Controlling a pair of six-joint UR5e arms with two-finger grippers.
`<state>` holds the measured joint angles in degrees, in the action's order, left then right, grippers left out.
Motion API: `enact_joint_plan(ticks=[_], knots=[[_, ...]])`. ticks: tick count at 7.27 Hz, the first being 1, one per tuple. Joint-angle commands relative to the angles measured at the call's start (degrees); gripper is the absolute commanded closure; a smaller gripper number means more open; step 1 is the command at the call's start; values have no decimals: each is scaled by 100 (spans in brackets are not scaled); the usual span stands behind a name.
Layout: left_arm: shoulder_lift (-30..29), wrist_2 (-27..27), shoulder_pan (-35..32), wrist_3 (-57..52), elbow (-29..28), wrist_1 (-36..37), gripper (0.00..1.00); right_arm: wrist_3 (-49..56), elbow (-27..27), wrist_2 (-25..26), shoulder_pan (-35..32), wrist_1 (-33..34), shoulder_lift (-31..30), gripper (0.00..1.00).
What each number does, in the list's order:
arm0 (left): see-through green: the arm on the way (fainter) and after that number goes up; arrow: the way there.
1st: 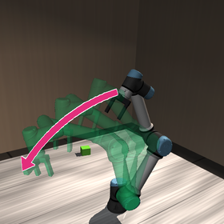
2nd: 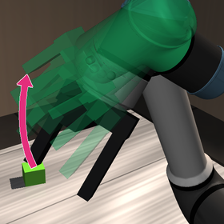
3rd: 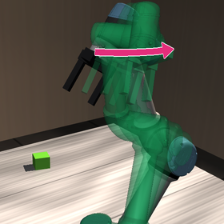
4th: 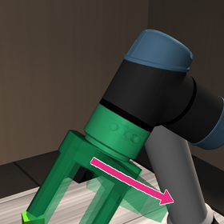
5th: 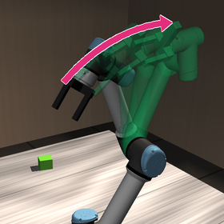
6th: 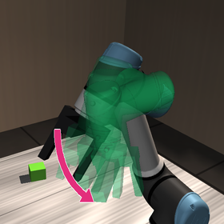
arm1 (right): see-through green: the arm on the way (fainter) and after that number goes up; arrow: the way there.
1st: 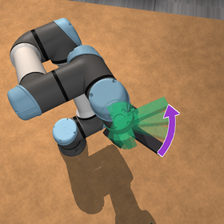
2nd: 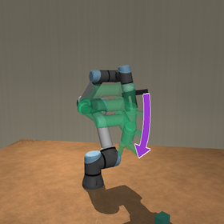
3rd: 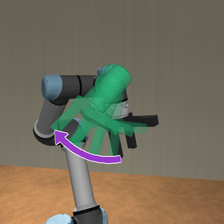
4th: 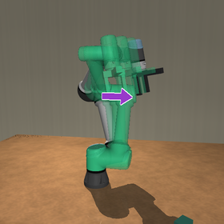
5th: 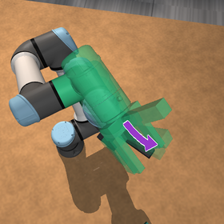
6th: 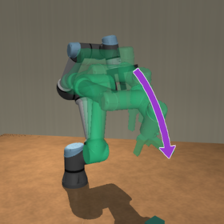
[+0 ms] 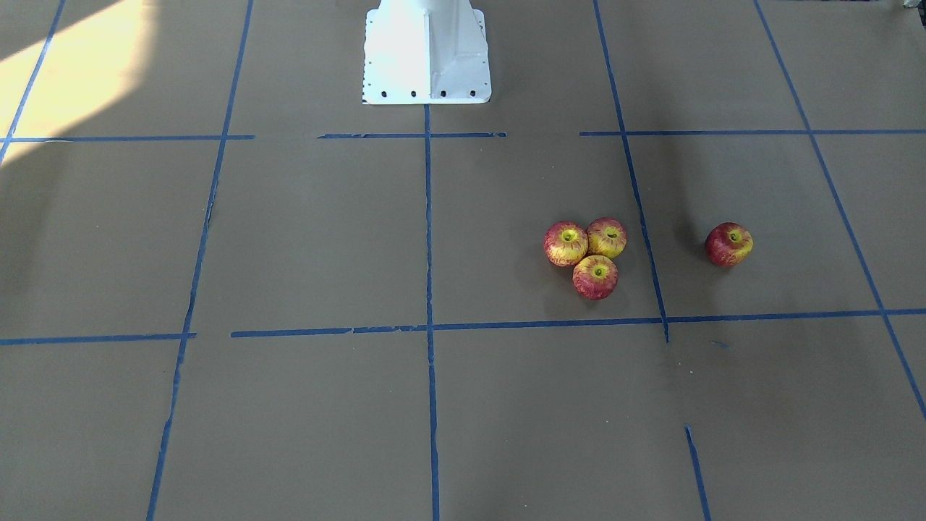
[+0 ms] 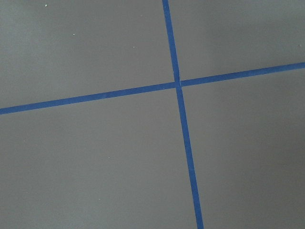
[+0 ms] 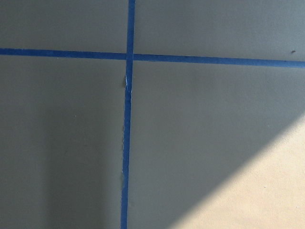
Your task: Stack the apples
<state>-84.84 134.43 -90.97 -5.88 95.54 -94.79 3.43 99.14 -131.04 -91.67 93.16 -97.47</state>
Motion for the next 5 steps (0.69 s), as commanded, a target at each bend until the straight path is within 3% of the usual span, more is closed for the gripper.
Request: enact_joint_plan(ticks=[1, 3, 4, 5], knots=[[3, 4, 0, -9, 0, -22, 0, 0, 0, 0, 0, 0, 0, 0], [-6, 65, 17, -35, -18, -66, 0, 0, 0, 0, 0, 0, 0, 0], [-24, 431, 139, -36, -18, -196, 0, 0, 0, 0, 0, 0, 0, 0], [-24, 469, 489, 104, 0, -476, 0, 0, 0, 0, 0, 0, 0, 0]])
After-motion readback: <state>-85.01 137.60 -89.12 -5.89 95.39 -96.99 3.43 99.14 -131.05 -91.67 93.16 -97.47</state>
